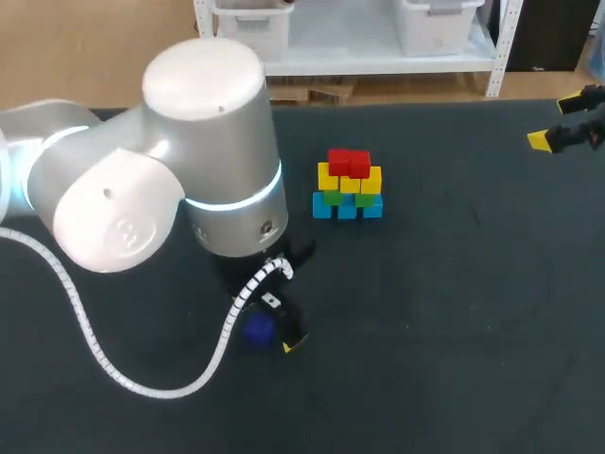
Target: Place the blue cubes, place green cubes on the blue cubes, place the yellow cubes on the green cubes, then place the red cubes on the yellow cubes, and place purple cube on the red cubes.
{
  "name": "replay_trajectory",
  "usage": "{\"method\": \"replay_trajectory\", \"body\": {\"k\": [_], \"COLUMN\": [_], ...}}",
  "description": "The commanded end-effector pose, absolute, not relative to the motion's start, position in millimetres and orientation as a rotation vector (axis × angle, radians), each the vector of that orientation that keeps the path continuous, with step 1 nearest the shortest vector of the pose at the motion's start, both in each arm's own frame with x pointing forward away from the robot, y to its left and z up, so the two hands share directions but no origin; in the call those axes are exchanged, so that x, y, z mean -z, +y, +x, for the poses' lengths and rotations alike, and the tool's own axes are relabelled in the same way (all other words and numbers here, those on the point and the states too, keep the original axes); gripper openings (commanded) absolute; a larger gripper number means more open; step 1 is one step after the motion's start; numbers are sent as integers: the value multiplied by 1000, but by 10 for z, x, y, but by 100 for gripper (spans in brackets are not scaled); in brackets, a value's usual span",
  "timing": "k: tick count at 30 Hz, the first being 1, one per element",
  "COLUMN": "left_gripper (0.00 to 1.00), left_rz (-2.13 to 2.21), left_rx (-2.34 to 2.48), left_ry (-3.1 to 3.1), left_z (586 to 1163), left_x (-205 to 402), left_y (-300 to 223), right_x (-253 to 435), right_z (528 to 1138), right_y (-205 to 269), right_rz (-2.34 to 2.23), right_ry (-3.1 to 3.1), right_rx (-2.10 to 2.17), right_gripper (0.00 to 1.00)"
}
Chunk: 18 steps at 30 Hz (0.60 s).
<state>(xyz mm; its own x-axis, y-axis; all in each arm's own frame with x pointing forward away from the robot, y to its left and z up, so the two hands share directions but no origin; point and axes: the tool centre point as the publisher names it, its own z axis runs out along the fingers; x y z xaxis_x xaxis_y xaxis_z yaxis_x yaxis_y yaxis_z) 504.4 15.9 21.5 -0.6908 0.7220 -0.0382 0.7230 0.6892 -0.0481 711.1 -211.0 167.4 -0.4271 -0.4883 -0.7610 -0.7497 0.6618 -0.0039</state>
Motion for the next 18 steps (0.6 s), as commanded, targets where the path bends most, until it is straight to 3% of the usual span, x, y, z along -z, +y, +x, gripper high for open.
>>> {"method": "replay_trajectory", "body": {"k": [1,18], "left_gripper": [100,100], "left_rz": [1099,982], "left_rx": [18,77], "left_ry": [2899,2950], "left_z": [5129,5147], "left_x": [-210,-130], "left_y": [222,287], "right_x": [-1665,-1665], "right_z": [7124,7124], "right_y": [-2115,-2115], "right_rz": [-956,-956], "right_ry": [2106,2106], "right_rx": [-442,-442], "right_gripper": [100,100]}}
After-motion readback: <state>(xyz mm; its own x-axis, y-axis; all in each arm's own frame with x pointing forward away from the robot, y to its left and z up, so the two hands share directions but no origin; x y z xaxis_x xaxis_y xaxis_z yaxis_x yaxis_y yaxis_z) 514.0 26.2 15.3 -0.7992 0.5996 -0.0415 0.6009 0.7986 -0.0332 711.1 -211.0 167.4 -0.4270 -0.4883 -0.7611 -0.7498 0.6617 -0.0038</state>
